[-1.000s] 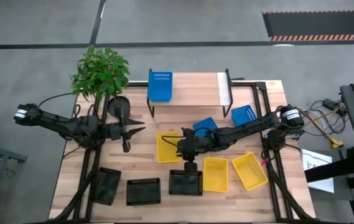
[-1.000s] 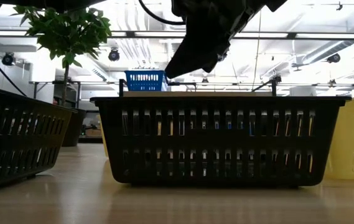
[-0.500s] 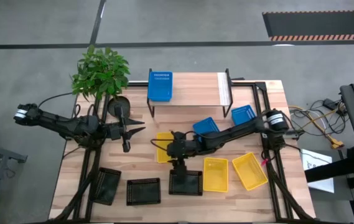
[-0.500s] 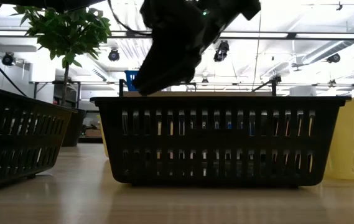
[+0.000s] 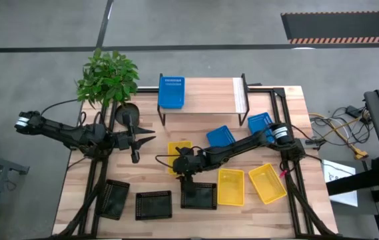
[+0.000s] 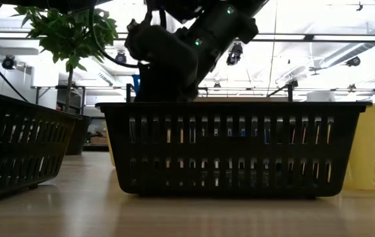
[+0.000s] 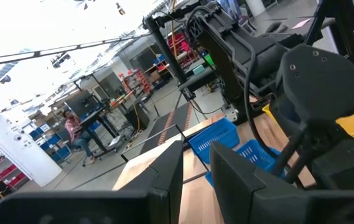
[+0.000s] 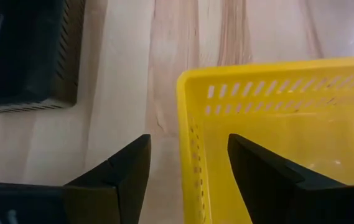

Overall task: Stack baskets on shelf by color
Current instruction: Put the top yellow bin on the shelf

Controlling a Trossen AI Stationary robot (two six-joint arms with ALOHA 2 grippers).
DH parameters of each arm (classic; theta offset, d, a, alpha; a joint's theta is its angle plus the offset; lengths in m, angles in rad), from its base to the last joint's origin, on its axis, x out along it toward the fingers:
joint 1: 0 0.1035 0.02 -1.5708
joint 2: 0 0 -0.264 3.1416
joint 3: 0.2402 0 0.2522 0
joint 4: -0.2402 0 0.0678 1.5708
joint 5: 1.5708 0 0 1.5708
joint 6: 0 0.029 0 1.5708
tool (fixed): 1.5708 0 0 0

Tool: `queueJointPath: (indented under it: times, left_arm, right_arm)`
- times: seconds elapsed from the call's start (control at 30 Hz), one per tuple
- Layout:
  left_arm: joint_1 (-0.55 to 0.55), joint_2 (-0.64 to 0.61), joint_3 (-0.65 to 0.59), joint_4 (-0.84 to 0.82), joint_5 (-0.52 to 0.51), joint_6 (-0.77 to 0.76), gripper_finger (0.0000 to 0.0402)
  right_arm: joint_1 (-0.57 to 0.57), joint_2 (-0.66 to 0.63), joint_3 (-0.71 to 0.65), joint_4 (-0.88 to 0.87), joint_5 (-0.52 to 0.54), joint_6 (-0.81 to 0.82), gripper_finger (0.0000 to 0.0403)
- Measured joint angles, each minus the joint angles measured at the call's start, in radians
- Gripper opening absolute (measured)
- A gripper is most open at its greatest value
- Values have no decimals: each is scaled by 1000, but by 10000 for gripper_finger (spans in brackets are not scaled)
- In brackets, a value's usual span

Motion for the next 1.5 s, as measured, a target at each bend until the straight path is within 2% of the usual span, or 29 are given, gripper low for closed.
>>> queueJointPath:
  times: [0.13,0.23,0.63,0.9,1.5]
  left_arm:
    - [0,0,0,-1,0,0,63]
    - [0,1,0,0,0,0,63]
    - [0,0,0,0,0,0,63]
    - [0,1,0,1,0,0,63]
    - [0,0,0,-1,0,0,63]
  right_arm:
    - [0,0,0,0,0,3,194]
    - [0,0,0,-3,-1,3,169]
    - [0,-2,0,-12,-45,-13,17]
    - [0,-68,0,-53,-52,-62,14]
    - [46,-390,0,-211,-33,-187,13]
